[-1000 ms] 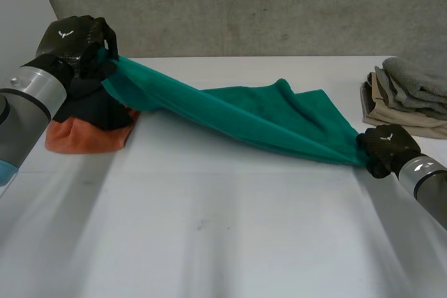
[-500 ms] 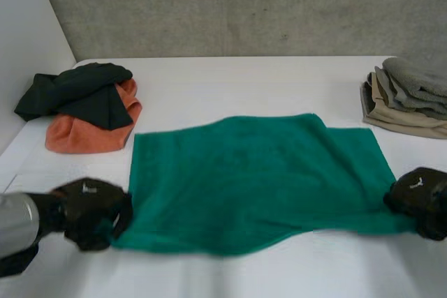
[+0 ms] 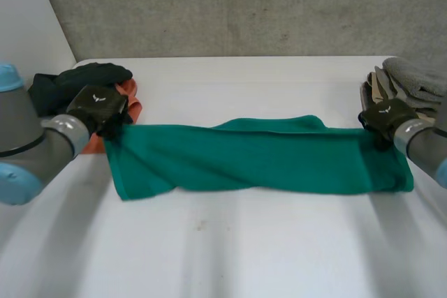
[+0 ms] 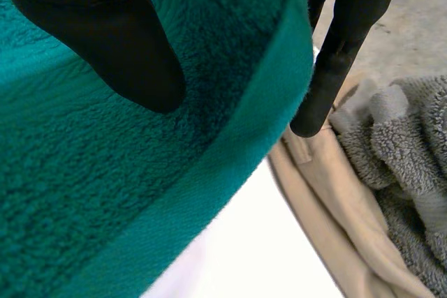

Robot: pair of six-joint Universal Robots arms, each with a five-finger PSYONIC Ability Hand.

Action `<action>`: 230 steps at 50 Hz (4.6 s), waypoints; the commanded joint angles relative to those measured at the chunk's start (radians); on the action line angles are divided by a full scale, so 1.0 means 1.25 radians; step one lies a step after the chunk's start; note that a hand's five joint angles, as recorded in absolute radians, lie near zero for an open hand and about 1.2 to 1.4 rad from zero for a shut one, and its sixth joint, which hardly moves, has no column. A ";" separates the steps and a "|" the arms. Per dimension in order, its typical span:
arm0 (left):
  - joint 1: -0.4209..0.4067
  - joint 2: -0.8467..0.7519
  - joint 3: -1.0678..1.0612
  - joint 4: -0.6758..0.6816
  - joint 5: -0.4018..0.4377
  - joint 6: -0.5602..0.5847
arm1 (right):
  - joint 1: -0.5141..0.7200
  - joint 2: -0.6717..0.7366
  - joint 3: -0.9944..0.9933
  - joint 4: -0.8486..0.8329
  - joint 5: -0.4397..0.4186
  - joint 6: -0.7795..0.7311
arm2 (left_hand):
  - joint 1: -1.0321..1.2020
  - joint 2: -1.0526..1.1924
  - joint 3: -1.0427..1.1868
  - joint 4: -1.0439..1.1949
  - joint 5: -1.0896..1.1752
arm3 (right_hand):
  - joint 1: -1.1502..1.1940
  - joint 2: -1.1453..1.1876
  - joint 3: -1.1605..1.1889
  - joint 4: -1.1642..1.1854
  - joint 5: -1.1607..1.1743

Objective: Fold the laundry.

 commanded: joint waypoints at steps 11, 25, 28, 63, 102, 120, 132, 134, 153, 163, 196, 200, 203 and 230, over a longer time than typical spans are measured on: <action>-0.060 -0.212 0.239 0.030 -0.060 -0.029 | 0.063 0.156 -0.178 -0.125 0.161 0.012 | -0.430 -0.467 -0.464 -0.471 -0.436 | -0.764 -0.805 -0.810 -0.818 -0.807; -0.038 0.094 -0.017 0.075 -0.023 -0.163 | 0.029 -0.153 0.089 -0.059 0.040 0.100 | -0.782 -0.819 -0.816 -0.823 -0.788 | -0.764 -0.805 -0.810 -0.818 -0.807; -0.021 0.159 -0.109 0.091 0.007 -0.175 | -0.008 -0.206 0.171 -0.003 -0.020 0.097 | -0.782 -0.819 -0.816 -0.823 -0.788 | -0.680 -0.721 -0.726 -0.734 -0.723; 0.025 0.198 -0.262 0.142 0.083 -0.185 | -0.142 -0.122 0.337 -0.260 -0.038 0.078 | -0.782 -0.819 -0.816 -0.823 -0.788 | 0.213 0.172 0.167 0.159 0.170; -0.003 0.310 -0.334 0.147 0.096 -0.222 | 0.446 -0.061 0.292 -0.417 -0.197 -0.351 | -0.782 -0.819 -0.816 -0.823 -0.788 | -0.764 -0.805 -0.810 -0.818 -0.807; -0.194 0.227 -0.242 0.152 0.026 -0.219 | 0.137 -0.251 0.427 -0.216 -0.137 0.219 | -0.782 -0.819 -0.816 -0.823 -0.788 | -0.764 -0.805 -0.810 -0.818 -0.807; -0.210 0.231 -0.253 0.147 0.022 -0.214 | 0.108 -0.230 0.397 -0.304 -0.064 0.147 | -0.782 -0.819 -0.816 -0.823 -0.788 | 0.213 0.172 0.167 0.159 0.170; -0.201 0.246 -0.258 0.146 0.022 -0.217 | 0.158 -0.293 0.394 -0.353 -0.044 0.160 | -0.782 -0.819 -0.816 -0.823 -0.788 | 0.213 0.172 0.167 0.159 0.170; -0.143 0.298 -0.283 0.115 -0.013 -0.252 | 0.526 -0.028 0.118 -0.233 -0.051 0.120 | -0.782 -0.819 -0.816 -0.823 -0.788 | -0.764 -0.805 -0.810 -0.818 -0.807; -0.246 0.241 -0.171 0.112 -0.089 -0.264 | 0.399 -0.174 0.133 -0.206 0.022 0.458 | -0.782 -0.819 -0.816 -0.823 -0.788 | -0.764 -0.805 -0.810 -0.818 -0.807; -0.327 -0.042 0.015 -0.129 -0.222 -0.300 | 0.346 0.031 -0.062 0.058 0.043 0.290 | -0.782 -0.819 -0.816 -0.823 -0.788 | -0.764 -0.805 -0.810 -0.818 -0.807; -0.316 0.032 0.007 -0.124 -0.155 -0.301 | 0.378 -0.065 0.024 -0.032 0.076 0.216 | -0.782 -0.819 -0.816 -0.823 -0.788 | -0.764 -0.805 -0.810 -0.818 -0.807; -0.304 0.089 0.007 -0.123 -0.100 -0.301 | 0.414 -0.142 0.121 -0.137 0.113 0.153 | -0.782 -0.819 -0.816 -0.823 -0.788 | -0.764 -0.805 -0.810 -0.818 -0.807; -0.237 0.235 0.049 -0.232 0.439 -0.395 | 0.548 -0.055 0.416 -0.548 0.133 0.161 | -0.782 -0.819 -0.816 -0.823 -0.788 | -0.708 -0.749 -0.754 -0.762 -0.751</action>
